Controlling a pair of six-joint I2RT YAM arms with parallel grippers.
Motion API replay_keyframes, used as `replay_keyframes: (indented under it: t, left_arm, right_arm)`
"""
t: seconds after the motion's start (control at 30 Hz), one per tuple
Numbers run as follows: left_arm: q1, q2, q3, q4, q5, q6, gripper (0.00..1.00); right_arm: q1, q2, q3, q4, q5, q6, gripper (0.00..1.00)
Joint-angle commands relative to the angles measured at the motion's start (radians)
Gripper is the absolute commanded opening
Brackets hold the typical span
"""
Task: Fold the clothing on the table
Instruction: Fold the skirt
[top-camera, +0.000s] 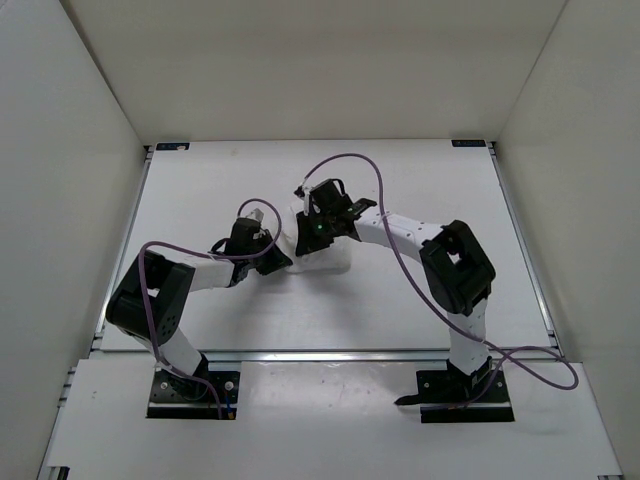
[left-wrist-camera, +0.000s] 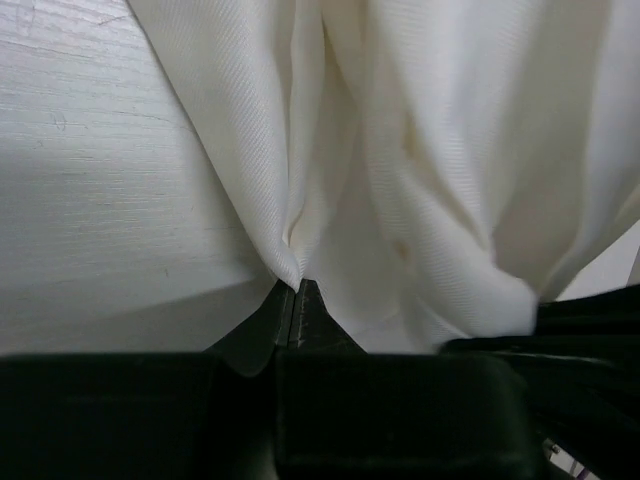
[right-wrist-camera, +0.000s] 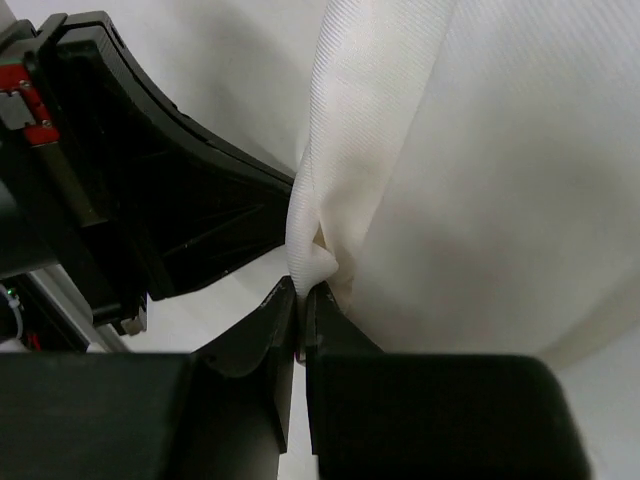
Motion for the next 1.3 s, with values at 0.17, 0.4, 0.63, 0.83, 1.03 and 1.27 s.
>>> replay_keyframes:
  t: [0.17,0.4,0.63,0.83,1.03,1.27]
  left_arm:
    - [0.020,-0.018,-0.023,0.064,0.055,-0.009,0.12]
    - [0.058,-0.074,-0.083,0.084,0.102,-0.053,0.57]
    - [0.115,-0.260,-0.190,0.063,0.104,-0.113,0.62]
    - [0.181,-0.451,-0.207,-0.081,0.151,-0.070,0.68]
    - [0.210,-0.494,0.032,-0.492,0.190,0.216,0.99]
    - [0.165,-0.488,0.092,-0.657,0.152,0.338,0.98]
  right_arm:
    - [-0.001,0.105,0.145,-0.085,-0.177,-0.022,0.08]
    - [0.001,-0.009,0.109,0.002,-0.194,-0.082,0.42]
    - [-0.069,-0.259,-0.096,0.249,-0.255,-0.002,0.47]
    - [-0.149,-0.370,-0.198,0.245,-0.261,0.016,0.46]
    - [-0.254,-0.493,-0.339,0.201,-0.246,0.015,0.46]
    - [-0.334,-0.573,-0.469,0.205,-0.267,0.012,0.46]
